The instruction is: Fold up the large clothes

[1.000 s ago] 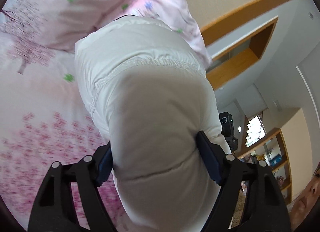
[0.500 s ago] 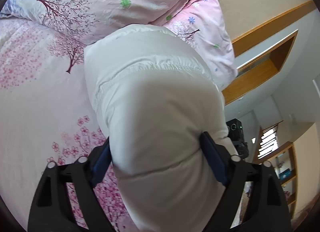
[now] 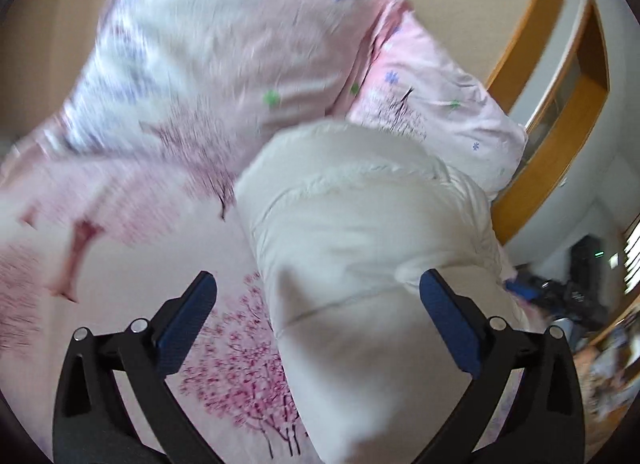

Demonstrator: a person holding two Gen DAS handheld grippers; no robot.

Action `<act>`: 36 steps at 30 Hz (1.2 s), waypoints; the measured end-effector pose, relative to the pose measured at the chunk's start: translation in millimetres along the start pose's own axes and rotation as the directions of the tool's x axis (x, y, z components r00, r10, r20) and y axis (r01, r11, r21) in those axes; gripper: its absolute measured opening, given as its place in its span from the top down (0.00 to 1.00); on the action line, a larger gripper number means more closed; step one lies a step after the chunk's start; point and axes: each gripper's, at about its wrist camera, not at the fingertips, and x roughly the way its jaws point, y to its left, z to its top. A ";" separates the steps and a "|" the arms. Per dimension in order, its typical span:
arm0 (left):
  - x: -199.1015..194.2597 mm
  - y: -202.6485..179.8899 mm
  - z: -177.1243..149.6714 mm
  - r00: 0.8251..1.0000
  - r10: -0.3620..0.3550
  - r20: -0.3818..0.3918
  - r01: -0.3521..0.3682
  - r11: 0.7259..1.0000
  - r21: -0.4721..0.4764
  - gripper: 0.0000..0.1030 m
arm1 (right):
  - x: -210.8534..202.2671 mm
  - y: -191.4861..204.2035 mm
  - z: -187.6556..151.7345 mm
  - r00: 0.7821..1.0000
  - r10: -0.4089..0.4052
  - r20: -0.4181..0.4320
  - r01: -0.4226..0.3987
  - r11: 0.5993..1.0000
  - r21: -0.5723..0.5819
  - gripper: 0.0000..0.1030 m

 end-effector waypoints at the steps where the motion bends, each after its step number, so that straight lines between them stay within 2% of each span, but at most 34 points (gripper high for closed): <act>1: -8.3 -9.3 -2.0 0.999 0.021 0.027 -0.022 0.999 0.024 0.02 | -14.5 10.9 -7.0 0.997 -0.038 0.068 0.041 0.998 -0.048 0.10; 3: -17.9 -26.6 -6.0 0.997 0.043 0.064 -0.047 0.997 0.061 0.02 | -30.1 30.2 -17.9 0.987 -0.070 0.146 0.087 0.990 -0.112 0.11; 4: -21.6 -37.3 -9.6 0.995 0.057 0.076 -0.064 0.994 0.086 0.02 | -33.9 44.9 -25.5 0.981 -0.062 0.184 0.089 0.985 -0.146 0.14; 7: -27.9 -60.6 -23.5 0.990 0.102 0.099 -0.117 0.981 0.155 0.02 | -34.5 71.6 -45.4 0.978 -0.040 0.204 0.081 0.977 -0.197 0.30; 8: -27.6 -68.6 -28.3 0.987 0.120 0.106 -0.138 0.973 0.183 0.02 | -27.8 75.6 -48.7 0.977 -0.032 0.210 0.075 0.977 -0.199 0.41; 9: -26.7 -75.5 -31.7 0.985 0.131 0.112 -0.152 0.967 0.207 0.02 | -30.4 76.1 -50.0 0.977 -0.027 0.213 0.071 0.977 -0.201 0.48; 12: -24.5 -93.6 -45.2 0.980 0.148 0.133 -0.181 0.941 0.287 0.02 | -24.6 96.5 -57.8 0.972 -0.027 0.232 0.079 0.973 -0.218 0.57; 15: -16.2 -99.3 -54.2 0.990 0.111 0.091 -0.134 0.940 0.312 0.02 | 4.4 100.4 -58.3 0.982 -0.066 0.179 0.109 0.965 -0.237 0.61; 18: 0.1 -95.2 -64.2 0.998 0.062 0.005 -0.061 0.955 0.290 0.02 | 26.9 91.4 -67.0 0.985 -0.135 0.107 0.157 0.956 -0.246 0.61; 21: 9.2 -98.2 -76.2 0.997 0.080 0.008 -0.078 0.944 0.322 0.02 | 40.6 83.3 -70.3 0.987 -0.150 0.048 0.157 0.958 -0.240 0.61; 24: 12.7 -98.9 -79.7 0.995 0.100 0.012 -0.099 0.941 0.324 0.02 | 31.8 83.8 -57.2 0.992 -0.121 0.018 0.122 0.968 -0.219 0.60; 26: 13.3 -94.5 -77.6 0.996 0.087 0.005 -0.084 0.949 0.304 0.02 | 15.7 83.1 -34.3 0.996 -0.049 0.069 0.060 0.983 -0.175 0.60; 29: 13.3 -95.1 -76.7 0.996 0.088 0.002 -0.084 0.949 0.303 0.02 | 12.6 86.0 6.3 0.994 -0.017 0.104 0.031 0.989 -0.141 0.60; 33: 14.8 -99.9 -78.7 0.995 0.101 0.004 -0.097 0.946 0.310 0.02 | 38.2 91.8 50.3 0.994 -0.057 0.097 0.069 0.989 -0.132 0.60; 36: 16.0 -100.6 -78.6 0.995 0.104 0.003 -0.100 0.946 0.310 0.02 | 62.8 84.5 71.1 0.997 -0.067 0.037 0.070 0.995 -0.077 0.60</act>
